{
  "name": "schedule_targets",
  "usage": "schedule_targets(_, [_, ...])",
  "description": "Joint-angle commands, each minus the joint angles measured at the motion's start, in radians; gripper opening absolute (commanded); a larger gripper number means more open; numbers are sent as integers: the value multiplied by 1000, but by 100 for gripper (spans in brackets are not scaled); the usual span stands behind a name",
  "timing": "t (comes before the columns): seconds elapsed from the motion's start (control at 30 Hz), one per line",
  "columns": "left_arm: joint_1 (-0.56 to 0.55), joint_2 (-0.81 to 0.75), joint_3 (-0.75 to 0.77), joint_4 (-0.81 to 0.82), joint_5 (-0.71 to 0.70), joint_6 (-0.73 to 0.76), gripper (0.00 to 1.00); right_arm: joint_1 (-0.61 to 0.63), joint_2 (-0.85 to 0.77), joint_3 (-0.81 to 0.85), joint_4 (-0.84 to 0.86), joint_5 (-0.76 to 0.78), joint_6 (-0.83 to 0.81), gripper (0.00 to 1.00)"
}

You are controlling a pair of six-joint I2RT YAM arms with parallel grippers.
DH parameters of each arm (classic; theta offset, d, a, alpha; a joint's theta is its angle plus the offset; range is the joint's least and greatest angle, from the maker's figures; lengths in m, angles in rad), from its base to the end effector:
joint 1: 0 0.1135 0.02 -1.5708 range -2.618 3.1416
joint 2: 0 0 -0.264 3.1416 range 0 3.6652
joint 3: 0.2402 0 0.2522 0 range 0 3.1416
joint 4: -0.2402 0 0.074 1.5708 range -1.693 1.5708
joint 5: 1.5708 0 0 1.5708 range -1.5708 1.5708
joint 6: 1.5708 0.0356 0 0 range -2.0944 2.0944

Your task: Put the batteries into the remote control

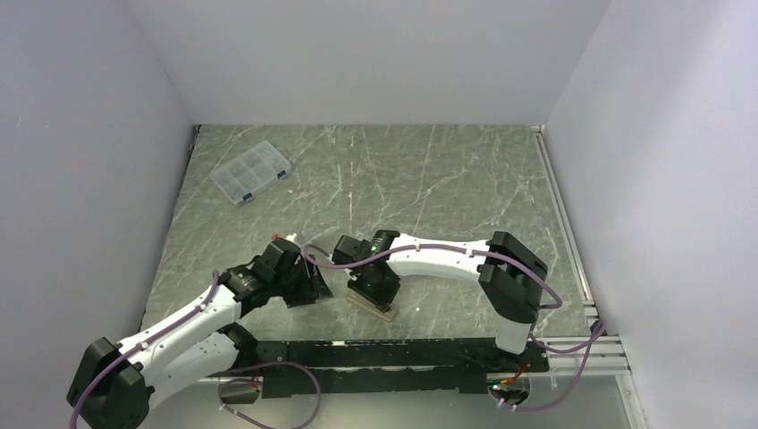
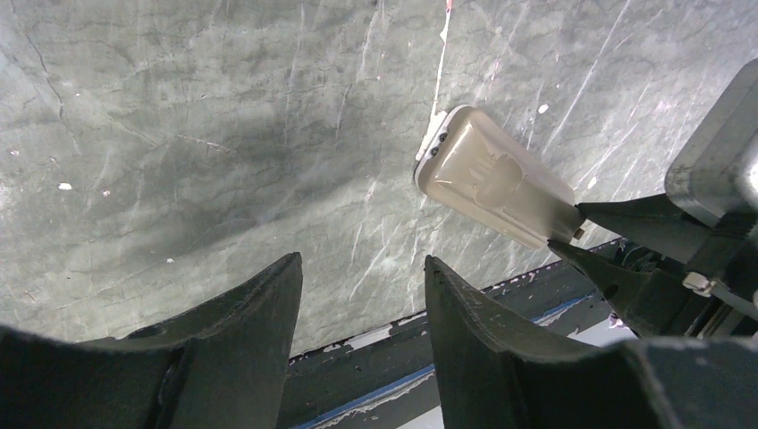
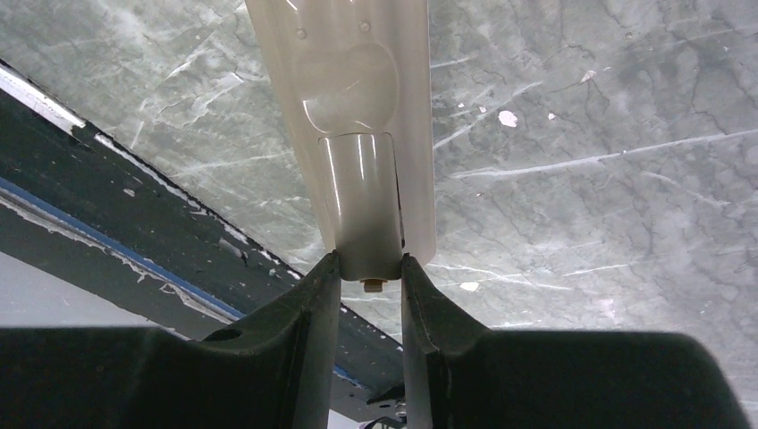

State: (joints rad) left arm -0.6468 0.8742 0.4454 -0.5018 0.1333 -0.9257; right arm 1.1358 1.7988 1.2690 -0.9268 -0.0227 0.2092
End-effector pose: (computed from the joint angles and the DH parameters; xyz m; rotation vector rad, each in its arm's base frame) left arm 0.1277 -0.1024 0.1811 -0.3138 2.6628 -0.7553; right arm 0.1400 0.3031 0.1898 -1.3708 2.7396 0.1363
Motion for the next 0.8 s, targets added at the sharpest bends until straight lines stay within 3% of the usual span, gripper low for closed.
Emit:
schedule_targets(0.0, [5, -6, 35, 2, -16, 11, 58, -14, 2, 35, -11, 48, 6, 10])
schedule_targets(0.4, [6, -2, 37, 5, -14, 11, 58, -19, 8, 32, 2, 29, 10, 17])
schedule_targets(0.77, [6, -1, 31, 11, -11, 10, 58, -19, 19, 48, 14, 2, 37, 18])
